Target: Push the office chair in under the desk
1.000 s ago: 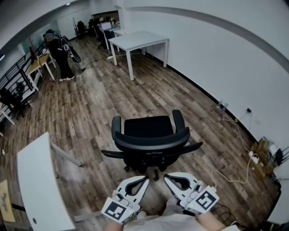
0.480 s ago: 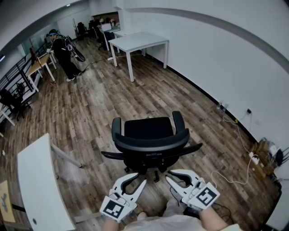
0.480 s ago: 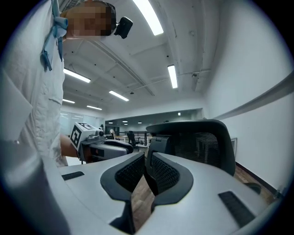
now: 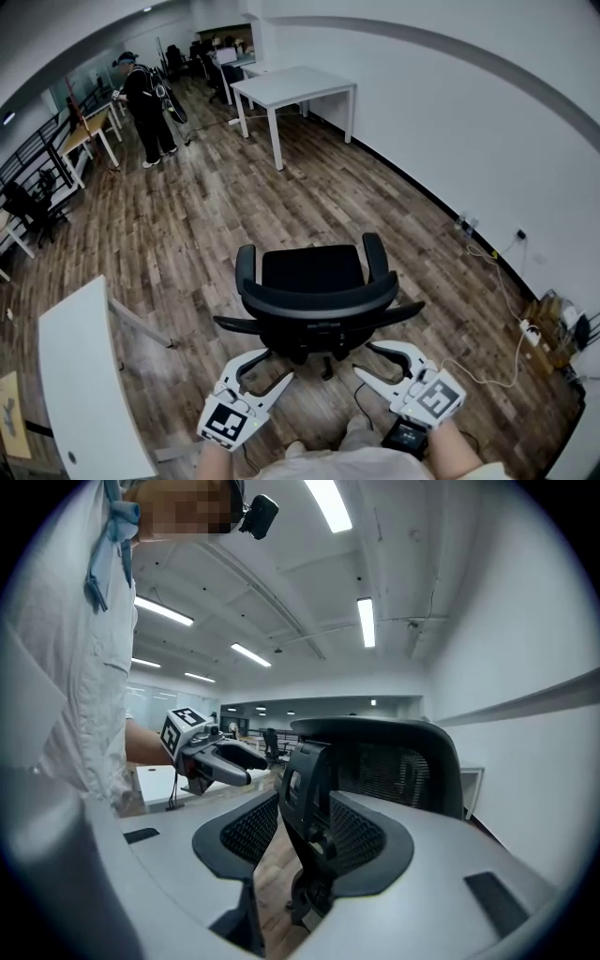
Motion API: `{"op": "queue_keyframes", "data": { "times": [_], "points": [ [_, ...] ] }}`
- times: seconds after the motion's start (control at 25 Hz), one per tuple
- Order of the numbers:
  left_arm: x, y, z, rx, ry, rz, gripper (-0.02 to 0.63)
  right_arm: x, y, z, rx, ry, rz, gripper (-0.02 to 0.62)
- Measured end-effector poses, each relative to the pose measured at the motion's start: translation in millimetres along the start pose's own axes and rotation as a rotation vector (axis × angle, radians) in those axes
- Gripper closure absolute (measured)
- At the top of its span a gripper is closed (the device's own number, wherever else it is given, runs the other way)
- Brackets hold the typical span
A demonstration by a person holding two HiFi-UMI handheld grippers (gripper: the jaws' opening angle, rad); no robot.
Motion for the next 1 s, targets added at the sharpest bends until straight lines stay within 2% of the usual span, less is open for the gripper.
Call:
{"op": "queue_keyframes", "data": {
  "times": [0.12,0.24,0.52,0.76,1.0],
  "points": [
    [-7.7,1.9,1.2,-0.061,-0.002,0.058,0.383,7.9,7.6,-5.4,-0.088,-0.014,-0.042,0.401],
    [-16.6,6.3,2.3,-0.15,0.005,0.153,0.36,16.3,19.1,-9.4,-0.191,-0.047,-0.106,0.379],
    [-37.3,21.4,5.3,-0.335,0.08,0.316,0.342,41.6,37.4,-13.5,-0.439,-0.108,-0.263,0.361],
    [-60.8,23.9,10.2,-0.504,0.106,0.412,0.342,65.9,42.2,-11.5,-0.63,-0.174,-0.375,0.354],
    [-76.9,27.0,14.0,-0.636,0.125,0.458,0.342,82.3,44.5,-5.1,-0.735,-0.222,-0.442,0.353]
  ]
}}
Point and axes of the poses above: the fingertips, and each gripper's own axes: z forward along the fingers, x to its right, y out of its underside, the point moved 7 cm from there along -z, backward along the fingers, and after that the axes turned 4 degrees about -z, right-handed, at the moved point
